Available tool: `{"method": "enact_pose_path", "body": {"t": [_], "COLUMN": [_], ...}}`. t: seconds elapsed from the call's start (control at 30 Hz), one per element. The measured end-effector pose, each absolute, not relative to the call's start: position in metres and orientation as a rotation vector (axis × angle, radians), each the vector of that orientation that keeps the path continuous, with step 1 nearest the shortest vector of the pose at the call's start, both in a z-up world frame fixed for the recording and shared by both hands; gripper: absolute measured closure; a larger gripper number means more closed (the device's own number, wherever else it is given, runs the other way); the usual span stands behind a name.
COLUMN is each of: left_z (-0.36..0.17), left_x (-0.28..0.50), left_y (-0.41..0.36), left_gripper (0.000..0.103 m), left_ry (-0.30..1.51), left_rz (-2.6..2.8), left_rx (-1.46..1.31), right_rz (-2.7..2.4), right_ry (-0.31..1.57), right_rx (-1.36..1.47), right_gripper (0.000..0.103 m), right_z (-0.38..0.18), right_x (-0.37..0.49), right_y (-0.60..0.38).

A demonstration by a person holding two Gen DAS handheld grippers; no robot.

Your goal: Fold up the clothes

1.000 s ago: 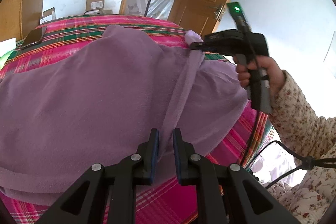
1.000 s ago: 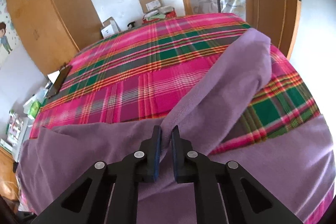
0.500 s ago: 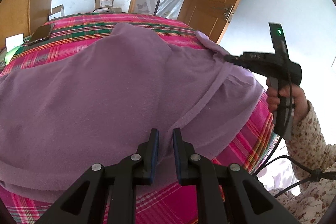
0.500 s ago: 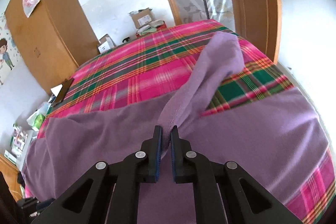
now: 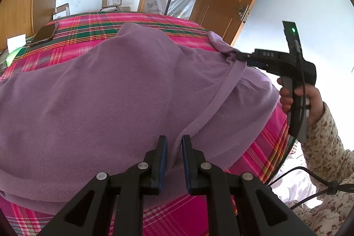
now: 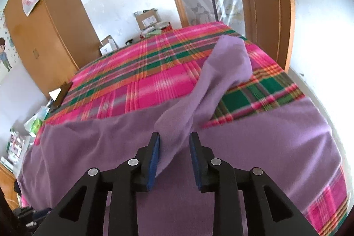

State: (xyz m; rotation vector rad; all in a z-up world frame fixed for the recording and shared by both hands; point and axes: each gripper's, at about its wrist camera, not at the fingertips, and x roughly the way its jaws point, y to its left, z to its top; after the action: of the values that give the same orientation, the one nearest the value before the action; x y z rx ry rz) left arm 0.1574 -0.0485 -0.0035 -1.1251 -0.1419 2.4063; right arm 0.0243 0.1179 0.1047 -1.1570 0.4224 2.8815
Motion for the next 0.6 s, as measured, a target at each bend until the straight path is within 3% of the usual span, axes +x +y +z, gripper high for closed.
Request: {"method": "enact_pose_path", "body": {"t": [0.17, 0.6], "left_z": [-0.004, -0.005], "left_x": [0.156, 0.152], "left_y": [-0.047, -0.041], "left_gripper": [0.090, 0.090], "left_ry": [-0.135, -0.108], "left_rz": [2.401, 2.395], "left_rx": [-1.132, -1.152], "right_rz": [2.863, 2.761], "right_ry": [0.309, 0.320], "right_rx": [-1.169, -1.232], "right_gripper": [0.066, 0.067], "right_z": [0.110, 0.097], "right_x": [0.001, -0.013], "right_y": [0.114, 0.125]}}
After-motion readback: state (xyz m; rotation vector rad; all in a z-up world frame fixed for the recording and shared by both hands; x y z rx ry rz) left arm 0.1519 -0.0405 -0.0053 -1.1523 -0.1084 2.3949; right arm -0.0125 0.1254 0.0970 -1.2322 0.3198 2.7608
